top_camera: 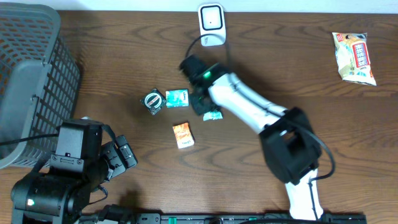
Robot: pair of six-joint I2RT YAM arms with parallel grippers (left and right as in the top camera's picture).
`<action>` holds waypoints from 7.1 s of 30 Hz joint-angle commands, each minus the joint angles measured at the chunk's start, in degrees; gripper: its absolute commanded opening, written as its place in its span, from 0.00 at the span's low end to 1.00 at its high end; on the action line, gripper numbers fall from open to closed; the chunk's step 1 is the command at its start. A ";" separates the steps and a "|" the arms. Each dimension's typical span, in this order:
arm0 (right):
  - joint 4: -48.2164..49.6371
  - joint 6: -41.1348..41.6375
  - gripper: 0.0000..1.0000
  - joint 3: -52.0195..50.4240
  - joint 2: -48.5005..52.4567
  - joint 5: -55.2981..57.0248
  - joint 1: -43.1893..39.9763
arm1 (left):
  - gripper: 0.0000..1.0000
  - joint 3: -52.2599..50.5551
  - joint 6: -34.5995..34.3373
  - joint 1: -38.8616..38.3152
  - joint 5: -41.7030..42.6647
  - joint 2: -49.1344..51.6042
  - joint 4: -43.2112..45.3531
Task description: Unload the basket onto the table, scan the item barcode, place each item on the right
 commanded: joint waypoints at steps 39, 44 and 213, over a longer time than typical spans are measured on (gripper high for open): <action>-2.51 -8.55 0.28 -12.94 -11.65 -30.27 -29.66 | 0.97 -0.04 -0.24 -0.02 -0.33 -0.04 -0.13; -0.96 -8.41 0.15 -13.35 -11.10 -27.19 -23.43 | 0.98 -0.04 -0.24 -0.02 -0.33 -0.04 -0.13; 31.82 -13.40 0.01 -31.89 -37.29 -47.71 -28.76 | 0.98 -0.04 -0.24 -0.02 -0.33 -0.04 -0.13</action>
